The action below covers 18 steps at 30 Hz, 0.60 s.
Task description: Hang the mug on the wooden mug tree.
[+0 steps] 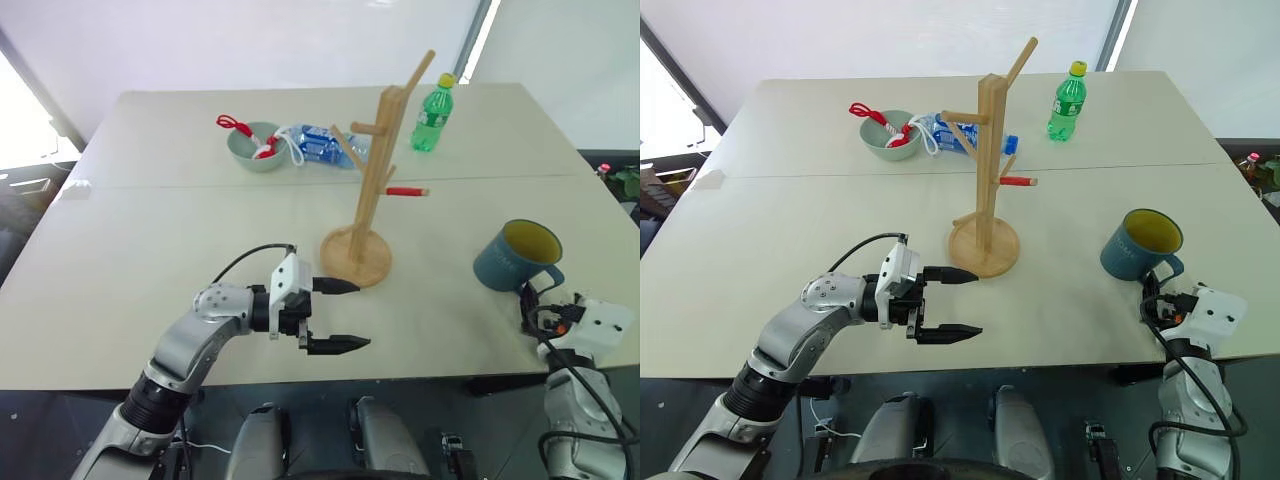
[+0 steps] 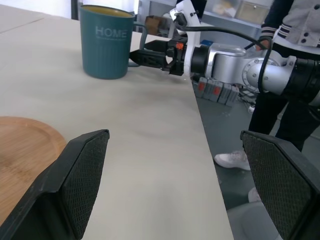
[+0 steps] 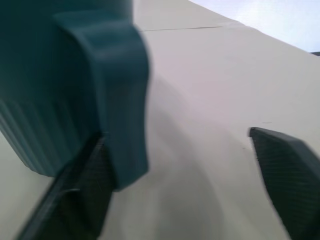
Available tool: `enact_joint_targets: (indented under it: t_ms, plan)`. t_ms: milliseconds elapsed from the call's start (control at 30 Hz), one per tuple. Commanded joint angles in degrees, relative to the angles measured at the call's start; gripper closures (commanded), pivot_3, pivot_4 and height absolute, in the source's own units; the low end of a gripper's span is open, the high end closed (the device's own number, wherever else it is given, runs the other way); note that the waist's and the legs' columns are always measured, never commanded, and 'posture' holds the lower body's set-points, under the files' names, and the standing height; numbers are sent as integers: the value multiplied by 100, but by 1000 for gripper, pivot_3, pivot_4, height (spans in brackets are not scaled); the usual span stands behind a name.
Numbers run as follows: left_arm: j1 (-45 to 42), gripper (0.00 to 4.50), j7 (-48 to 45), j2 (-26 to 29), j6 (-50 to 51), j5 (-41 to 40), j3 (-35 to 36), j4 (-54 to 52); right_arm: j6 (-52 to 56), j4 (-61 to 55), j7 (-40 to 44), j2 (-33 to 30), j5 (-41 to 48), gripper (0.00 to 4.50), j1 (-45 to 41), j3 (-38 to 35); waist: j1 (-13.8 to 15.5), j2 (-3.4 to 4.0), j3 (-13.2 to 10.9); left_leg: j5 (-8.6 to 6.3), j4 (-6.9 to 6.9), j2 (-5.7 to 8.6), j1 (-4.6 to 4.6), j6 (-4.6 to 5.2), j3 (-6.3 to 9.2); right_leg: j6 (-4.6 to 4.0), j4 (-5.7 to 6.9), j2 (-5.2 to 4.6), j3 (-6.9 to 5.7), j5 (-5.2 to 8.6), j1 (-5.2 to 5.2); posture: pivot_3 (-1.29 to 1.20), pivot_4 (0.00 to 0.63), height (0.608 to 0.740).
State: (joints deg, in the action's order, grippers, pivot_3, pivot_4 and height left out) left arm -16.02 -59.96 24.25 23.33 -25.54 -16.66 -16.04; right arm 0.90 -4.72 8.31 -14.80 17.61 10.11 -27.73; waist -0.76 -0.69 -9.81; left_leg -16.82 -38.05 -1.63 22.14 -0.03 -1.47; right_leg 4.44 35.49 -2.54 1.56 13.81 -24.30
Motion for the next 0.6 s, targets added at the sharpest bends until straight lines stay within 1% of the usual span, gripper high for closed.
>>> enact_joint_targets:
  t_ms: [33, 133, 167, 267, 333, 400, 467, 533, 600]
  plan:
    - [-2, 0, 44, 13, -46, -45, 61, -216, -39, -54, 90, -20, 102, 2810, -34, -15, 2, 0, 0, 0, 0, 0, 0, 0, 0, 0, 0, 0, 0, 0, 0, 0, 150, 740]
    - [18, 0, 89, 23, -43, -49, 66, -236, -21, -54, 115, -33, 125, 4342, -65, 7, 2, 0, 0, 0, -1, 1, 0, 0, 0, 0, 1, 0, 0, 0, 1, 0, 150, 740]
    - [24, 0, 93, 30, -45, -50, 68, -242, -23, -64, 126, -36, 126, 4434, -74, 16, 1, 0, 1, 0, -1, 1, 0, 0, 0, 0, 1, 0, 0, 0, 1, 0, 150, 740]
    - [47, 0, 107, 57, -61, -53, 84, -251, -7, -227, 190, -116, 27, 4434, -40, 107, 1, 1, 2, 0, -2, 1, -2, 0, 0, 1, 3, 0, 1, 0, 2, 0, 150, 740]
    - [70, 0, 110, 93, -92, -39, 107, -241, -80, -489, 401, -404, -393, 4434, 104, 380, -1, 5, 4, 0, -2, 1, -3, -1, 0, 1, 5, 0, 1, 0, 2, 0, 150, 740]
    - [96, 0, 118, 140, -140, -24, 175, -187, -341, -883, 818, -976, -1080, 4434, 332, 800, -11, 11, 7, 0, -3, 2, -4, -1, -2, 1, 5, -1, 4, 0, 2, 0, 150, 740]
    - [105, 0, 104, 211, -215, -4, 276, -43, -665, -1389, 1384, -1713, -1609, 4434, 518, 1138, -24, 12, 9, 0, -3, 5, -8, 0, -5, 1, 7, 1, 6, 0, 2, 0, 150, 740]
    - [98, 0, 81, 258, -276, -3, 351, 75, -736, -1732, 1721, -2168, -1726, 4434, 558, 1272, -24, 3, 9, 0, -4, 5, -17, 0, -6, 1, 13, 6, 6, 0, 6, 0, 150, 740]
    - [77, 0, 56, 281, -332, -3, 411, 180, -603, -2006, 1956, -2435, -1667, 4434, 467, 1310, -1, -4, 8, 1, -4, 3, -26, -2, -6, 1, 15, 15, 1, 1, 18, 0, 150, 740]
